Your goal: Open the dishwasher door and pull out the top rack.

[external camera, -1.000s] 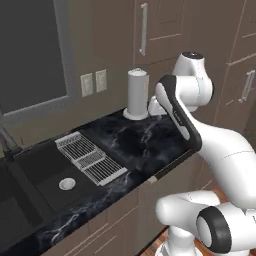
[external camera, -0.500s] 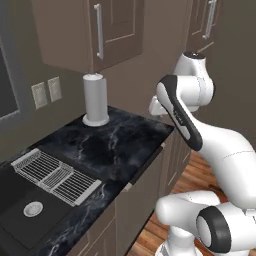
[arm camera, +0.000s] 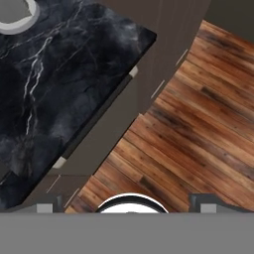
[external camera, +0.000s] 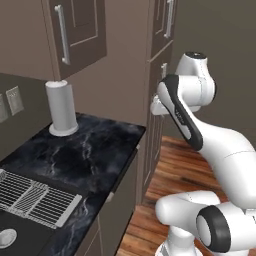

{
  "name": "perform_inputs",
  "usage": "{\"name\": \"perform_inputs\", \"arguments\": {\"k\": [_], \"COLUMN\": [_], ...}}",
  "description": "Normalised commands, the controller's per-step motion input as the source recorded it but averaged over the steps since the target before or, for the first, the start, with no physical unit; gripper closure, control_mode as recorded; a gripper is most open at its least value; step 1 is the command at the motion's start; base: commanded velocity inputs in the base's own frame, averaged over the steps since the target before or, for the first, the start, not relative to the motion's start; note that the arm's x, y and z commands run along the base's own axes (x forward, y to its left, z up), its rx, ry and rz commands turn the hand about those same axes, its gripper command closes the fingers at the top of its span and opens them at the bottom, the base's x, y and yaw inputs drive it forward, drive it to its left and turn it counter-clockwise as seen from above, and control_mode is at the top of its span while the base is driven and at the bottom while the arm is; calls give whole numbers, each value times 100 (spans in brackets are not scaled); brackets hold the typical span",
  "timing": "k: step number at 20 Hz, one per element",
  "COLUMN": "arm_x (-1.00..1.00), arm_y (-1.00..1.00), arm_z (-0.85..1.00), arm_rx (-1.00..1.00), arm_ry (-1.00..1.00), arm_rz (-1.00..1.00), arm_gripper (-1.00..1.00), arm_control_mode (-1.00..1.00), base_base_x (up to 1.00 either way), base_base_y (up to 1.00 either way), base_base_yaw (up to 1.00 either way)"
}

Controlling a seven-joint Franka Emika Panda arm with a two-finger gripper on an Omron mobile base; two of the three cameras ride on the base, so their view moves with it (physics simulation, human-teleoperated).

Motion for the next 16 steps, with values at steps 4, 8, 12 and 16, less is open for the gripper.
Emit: {"name": "perform_inputs", "arguments": {"k": [4,8,12,16], "arm_x": [0,0,0,0], "arm_y": [0,0,0,0], "arm_z": [0,0,0,0], "arm_rx": [0,0,0,0], "arm_ry": [0,0,0,0], "arm_rz": [0,0,0,0], "arm_gripper": [-100,-100,-100,-100], "arm_control_mode": [100,100,100,100], "base_base_x": [-17,-28,-35,-35], "base_base_y": [0,0,0,0], "base_base_yaw": [-16,-15,-16,-17]}}
